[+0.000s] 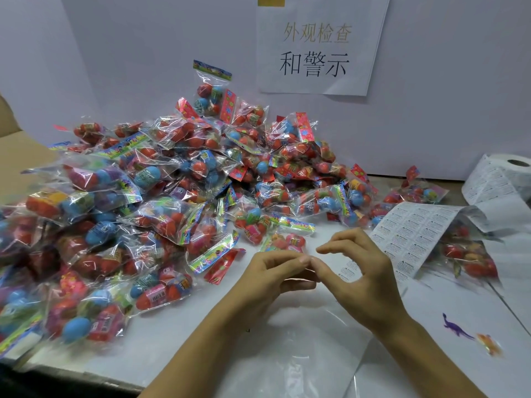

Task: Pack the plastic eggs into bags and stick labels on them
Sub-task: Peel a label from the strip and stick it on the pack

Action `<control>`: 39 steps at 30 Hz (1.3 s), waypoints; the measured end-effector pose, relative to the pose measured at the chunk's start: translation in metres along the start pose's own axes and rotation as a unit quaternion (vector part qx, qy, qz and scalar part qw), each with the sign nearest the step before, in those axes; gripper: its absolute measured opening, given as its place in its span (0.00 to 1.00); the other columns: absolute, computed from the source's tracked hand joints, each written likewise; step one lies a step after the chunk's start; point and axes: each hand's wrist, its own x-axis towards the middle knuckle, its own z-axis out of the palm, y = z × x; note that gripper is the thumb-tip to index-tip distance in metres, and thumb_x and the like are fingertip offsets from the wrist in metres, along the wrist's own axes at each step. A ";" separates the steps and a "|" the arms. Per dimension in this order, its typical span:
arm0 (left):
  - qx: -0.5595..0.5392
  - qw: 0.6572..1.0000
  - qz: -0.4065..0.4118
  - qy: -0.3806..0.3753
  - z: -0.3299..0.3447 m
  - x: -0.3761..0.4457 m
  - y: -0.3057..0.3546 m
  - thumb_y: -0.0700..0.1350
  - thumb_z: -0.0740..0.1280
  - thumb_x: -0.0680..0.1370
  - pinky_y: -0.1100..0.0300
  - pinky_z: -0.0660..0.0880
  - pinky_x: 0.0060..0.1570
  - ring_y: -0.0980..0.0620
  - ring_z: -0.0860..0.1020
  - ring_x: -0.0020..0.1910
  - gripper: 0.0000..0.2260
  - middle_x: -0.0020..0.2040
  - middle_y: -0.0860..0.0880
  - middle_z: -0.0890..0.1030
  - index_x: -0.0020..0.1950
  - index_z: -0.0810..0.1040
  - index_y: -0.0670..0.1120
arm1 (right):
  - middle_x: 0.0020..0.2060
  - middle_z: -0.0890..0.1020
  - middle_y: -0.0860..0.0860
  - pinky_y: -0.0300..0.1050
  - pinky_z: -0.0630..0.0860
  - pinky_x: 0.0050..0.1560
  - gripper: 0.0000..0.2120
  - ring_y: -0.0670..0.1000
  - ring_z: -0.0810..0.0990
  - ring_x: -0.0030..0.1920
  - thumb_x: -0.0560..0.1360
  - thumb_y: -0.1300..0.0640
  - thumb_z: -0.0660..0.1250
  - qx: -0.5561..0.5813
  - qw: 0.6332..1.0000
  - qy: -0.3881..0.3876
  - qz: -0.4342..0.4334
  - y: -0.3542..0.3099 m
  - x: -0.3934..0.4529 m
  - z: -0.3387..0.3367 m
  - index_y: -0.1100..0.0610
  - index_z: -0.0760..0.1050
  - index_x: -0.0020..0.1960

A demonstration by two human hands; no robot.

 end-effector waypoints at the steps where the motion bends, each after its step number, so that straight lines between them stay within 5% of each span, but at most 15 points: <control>1: -0.009 1.000 -0.003 -0.003 -0.001 0.000 0.001 0.46 0.68 0.78 0.56 0.81 0.54 0.46 0.85 0.53 0.10 0.51 0.42 0.87 0.51 0.89 0.45 | 0.46 0.79 0.49 0.32 0.75 0.50 0.08 0.43 0.79 0.50 0.71 0.55 0.76 0.003 1.000 -0.005 0.002 0.000 0.000 0.000 0.56 0.83 0.48; 12: -0.057 0.998 -0.012 -0.004 -0.005 0.000 0.003 0.41 0.71 0.76 0.56 0.82 0.47 0.48 0.85 0.44 0.07 0.44 0.41 0.86 0.47 0.88 0.41 | 0.49 0.78 0.47 0.27 0.71 0.53 0.21 0.40 0.77 0.53 0.67 0.41 0.75 0.025 0.999 -0.045 0.002 0.001 0.000 0.000 0.53 0.83 0.53; 24: -0.071 0.997 -0.011 0.008 -0.007 0.004 0.000 0.42 0.72 0.75 0.60 0.79 0.36 0.49 0.80 0.36 0.08 0.42 0.42 0.83 0.48 0.88 0.40 | 0.43 0.80 0.50 0.37 0.76 0.47 0.06 0.45 0.80 0.46 0.70 0.59 0.78 0.033 0.999 -0.002 -0.013 0.003 -0.001 0.001 0.56 0.86 0.46; 27: -0.069 0.994 0.018 0.088 -0.009 0.007 -0.002 0.38 0.73 0.77 0.61 0.75 0.28 0.49 0.78 0.30 0.05 0.39 0.42 0.82 0.48 0.89 0.45 | 0.44 0.81 0.48 0.39 0.77 0.46 0.05 0.45 0.81 0.47 0.72 0.57 0.77 0.045 0.998 0.030 -0.026 0.001 0.000 0.000 0.54 0.85 0.48; 29: 0.026 0.977 0.075 0.197 -0.014 0.009 -0.007 0.39 0.71 0.79 0.63 0.72 0.27 0.52 0.76 0.29 0.07 0.37 0.46 0.83 0.44 0.87 0.47 | 0.49 0.81 0.42 0.40 0.79 0.46 0.14 0.46 0.82 0.50 0.75 0.50 0.74 0.077 0.996 0.028 0.027 -0.001 0.002 -0.001 0.46 0.80 0.60; 31: 0.209 0.926 0.128 0.286 -0.018 0.011 -0.012 0.43 0.73 0.79 0.63 0.75 0.37 0.56 0.77 0.38 0.04 0.41 0.53 0.83 0.45 0.84 0.51 | 0.57 0.80 0.37 0.35 0.78 0.48 0.29 0.43 0.82 0.54 0.76 0.46 0.72 0.114 0.988 -0.004 0.106 -0.001 0.003 0.000 0.33 0.66 0.73; 32: 0.308 0.895 0.133 0.294 -0.018 0.011 -0.015 0.46 0.73 0.79 0.61 0.74 0.46 0.55 0.77 0.48 0.02 0.48 0.54 0.82 0.49 0.82 0.54 | 0.60 0.78 0.37 0.32 0.77 0.49 0.37 0.41 0.82 0.55 0.75 0.46 0.72 0.121 0.983 -0.022 0.137 0.000 0.003 0.000 0.28 0.57 0.75; 35: 0.492 0.843 0.047 0.212 -0.020 0.012 -0.025 0.52 0.72 0.78 0.59 0.61 0.66 0.48 0.64 0.71 0.19 0.69 0.50 0.72 0.69 0.76 0.60 | 0.67 0.73 0.41 0.28 0.75 0.47 0.48 0.37 0.82 0.53 0.74 0.49 0.74 0.114 0.974 -0.058 0.188 0.005 0.001 0.004 0.19 0.43 0.71; 37: 0.530 0.828 0.043 0.177 -0.019 0.011 -0.027 0.51 0.72 0.78 0.55 0.62 0.73 0.47 0.66 0.72 0.20 0.73 0.51 0.73 0.70 0.77 0.59 | 0.67 0.71 0.43 0.26 0.74 0.46 0.48 0.36 0.82 0.51 0.72 0.46 0.74 0.111 0.970 -0.058 0.210 0.006 0.001 0.006 0.18 0.40 0.69; 39: 0.508 0.838 0.097 0.176 -0.020 0.011 -0.027 0.43 0.73 0.77 0.53 0.71 0.67 0.51 0.77 0.62 0.16 0.63 0.51 0.82 0.65 0.83 0.53 | 0.69 0.69 0.44 0.25 0.74 0.45 0.50 0.37 0.83 0.51 0.72 0.45 0.75 0.102 0.966 -0.055 0.232 0.009 0.001 0.008 0.17 0.38 0.68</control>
